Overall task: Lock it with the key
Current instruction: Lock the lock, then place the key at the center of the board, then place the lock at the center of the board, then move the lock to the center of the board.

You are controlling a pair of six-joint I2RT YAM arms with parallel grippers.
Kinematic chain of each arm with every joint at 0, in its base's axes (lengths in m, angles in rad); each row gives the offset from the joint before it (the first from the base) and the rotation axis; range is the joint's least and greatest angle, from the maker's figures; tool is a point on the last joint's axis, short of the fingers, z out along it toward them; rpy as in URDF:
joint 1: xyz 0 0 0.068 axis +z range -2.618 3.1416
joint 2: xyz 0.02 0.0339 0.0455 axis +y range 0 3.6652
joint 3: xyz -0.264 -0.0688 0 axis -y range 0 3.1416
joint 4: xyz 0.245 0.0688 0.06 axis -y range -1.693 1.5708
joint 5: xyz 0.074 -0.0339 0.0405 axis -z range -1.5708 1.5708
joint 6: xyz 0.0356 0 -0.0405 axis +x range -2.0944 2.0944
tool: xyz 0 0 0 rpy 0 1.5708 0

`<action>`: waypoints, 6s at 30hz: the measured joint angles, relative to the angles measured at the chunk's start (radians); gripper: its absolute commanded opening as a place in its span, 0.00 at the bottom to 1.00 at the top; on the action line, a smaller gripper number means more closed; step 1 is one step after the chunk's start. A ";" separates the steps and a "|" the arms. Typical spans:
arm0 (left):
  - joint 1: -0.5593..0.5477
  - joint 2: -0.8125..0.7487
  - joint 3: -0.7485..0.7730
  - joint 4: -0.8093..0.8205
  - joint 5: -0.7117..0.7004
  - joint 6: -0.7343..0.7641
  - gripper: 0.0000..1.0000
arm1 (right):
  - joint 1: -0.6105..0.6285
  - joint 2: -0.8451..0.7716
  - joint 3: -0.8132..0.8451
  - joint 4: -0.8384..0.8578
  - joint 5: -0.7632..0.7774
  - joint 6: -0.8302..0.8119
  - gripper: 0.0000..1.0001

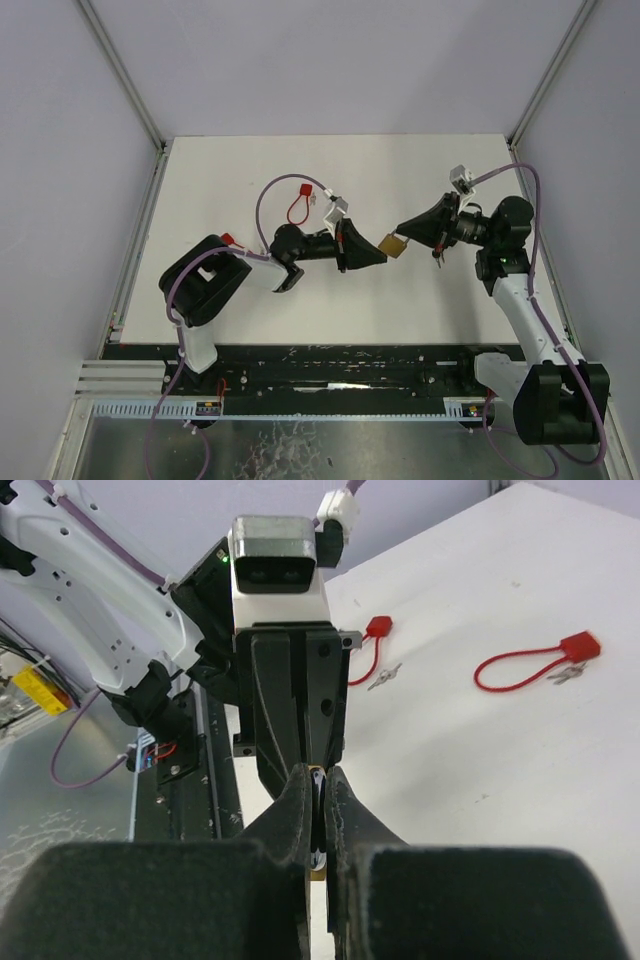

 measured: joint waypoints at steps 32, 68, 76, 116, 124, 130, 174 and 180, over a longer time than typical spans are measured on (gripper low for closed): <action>0.099 0.251 0.620 -1.080 -0.726 -0.230 0.00 | -0.085 0.253 0.067 -0.150 0.342 -0.098 0.00; 0.181 -0.282 0.064 -0.671 -0.798 0.237 0.79 | 0.060 1.140 0.775 -0.352 0.493 -0.187 0.18; 0.183 -0.270 0.042 -0.598 -0.674 0.316 0.79 | 0.088 1.197 0.994 -0.588 0.566 -0.350 0.72; -0.222 0.213 0.643 -1.166 -0.691 0.492 0.73 | -0.377 0.570 0.418 -0.941 0.580 -0.786 0.64; -0.214 0.178 0.586 -1.174 -0.766 0.529 0.73 | -0.364 0.702 0.491 -0.934 0.609 -0.729 0.51; -0.214 0.155 0.563 -1.174 -0.794 0.546 0.73 | -0.330 0.803 0.561 -0.938 0.608 -0.710 0.44; -0.213 0.046 0.327 -0.946 -0.663 0.658 0.82 | -0.187 0.913 0.629 -1.138 0.572 -0.834 0.28; -0.175 0.010 0.237 -0.762 -0.565 0.626 0.81 | -0.139 0.908 0.628 -1.158 0.551 -0.867 0.28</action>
